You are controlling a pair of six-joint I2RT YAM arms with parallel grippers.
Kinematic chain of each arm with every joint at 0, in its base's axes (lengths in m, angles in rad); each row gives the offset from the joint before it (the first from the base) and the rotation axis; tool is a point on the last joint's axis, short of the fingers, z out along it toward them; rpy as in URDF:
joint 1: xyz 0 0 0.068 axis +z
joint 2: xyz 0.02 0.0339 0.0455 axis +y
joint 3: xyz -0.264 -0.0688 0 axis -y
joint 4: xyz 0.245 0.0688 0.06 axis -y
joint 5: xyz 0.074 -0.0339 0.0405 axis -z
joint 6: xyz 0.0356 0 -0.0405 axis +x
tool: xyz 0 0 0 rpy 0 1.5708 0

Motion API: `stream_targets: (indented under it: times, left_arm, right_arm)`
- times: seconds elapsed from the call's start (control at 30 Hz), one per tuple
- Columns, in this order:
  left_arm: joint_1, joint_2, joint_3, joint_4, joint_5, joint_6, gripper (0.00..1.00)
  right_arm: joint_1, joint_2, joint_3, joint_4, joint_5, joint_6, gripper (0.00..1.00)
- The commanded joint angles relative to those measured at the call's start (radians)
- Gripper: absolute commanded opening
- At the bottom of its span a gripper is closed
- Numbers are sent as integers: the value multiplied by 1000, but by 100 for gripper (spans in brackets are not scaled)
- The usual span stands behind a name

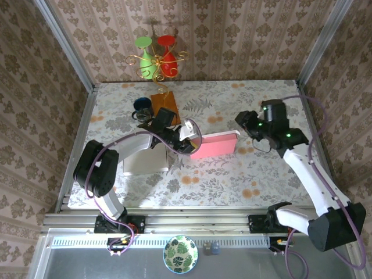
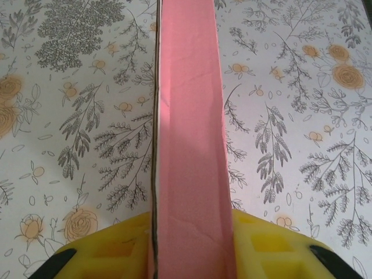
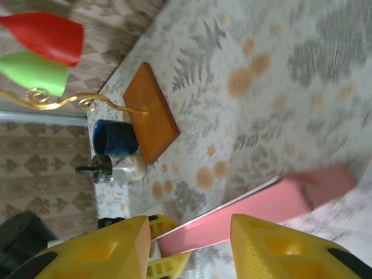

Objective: Fold the paper box

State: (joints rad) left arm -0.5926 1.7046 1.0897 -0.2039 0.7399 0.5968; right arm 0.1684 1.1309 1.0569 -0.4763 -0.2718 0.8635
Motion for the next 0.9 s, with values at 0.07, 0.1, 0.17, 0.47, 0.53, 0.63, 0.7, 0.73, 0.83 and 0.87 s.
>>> stream_targets:
  times: [0.07, 0.1, 0.17, 0.47, 0.53, 0.63, 0.7, 0.73, 0.83, 0.87]
  left_arm:
    - [20, -40, 17, -124, 58, 77, 27]
    - [20, -40, 16, -127, 60, 78, 27]
    - [23, -38, 19, -138, 59, 84, 27]
    - [28, -35, 23, -164, 62, 94, 27]
    - [28, -35, 23, -164, 62, 92, 27]
    - [28, -33, 25, -164, 65, 90, 28]
    - [28, -29, 28, -163, 64, 89, 27]
    - [28, -28, 30, -163, 64, 88, 28]
    - [29, -24, 32, -162, 64, 86, 27]
    - [28, -24, 32, -163, 64, 86, 28]
  right_arm:
    - [-99, 92, 53, -185, -267, -552, 40]
    - [-96, 108, 61, -203, -271, -585, 40]
    - [-96, 138, 72, -233, -261, -633, 40]
    - [-39, 239, 102, -280, -171, -778, 41]
    - [-37, 252, 108, -288, -158, -797, 42]
    - [-32, 254, 115, -298, -124, -821, 42]
    - [-26, 254, 118, -304, -115, -835, 42]
    - [-20, 284, 119, -307, -111, -843, 41]
    - [2, 294, 117, -311, -72, -864, 40]
    - [5, 297, 117, -310, -63, -865, 40]
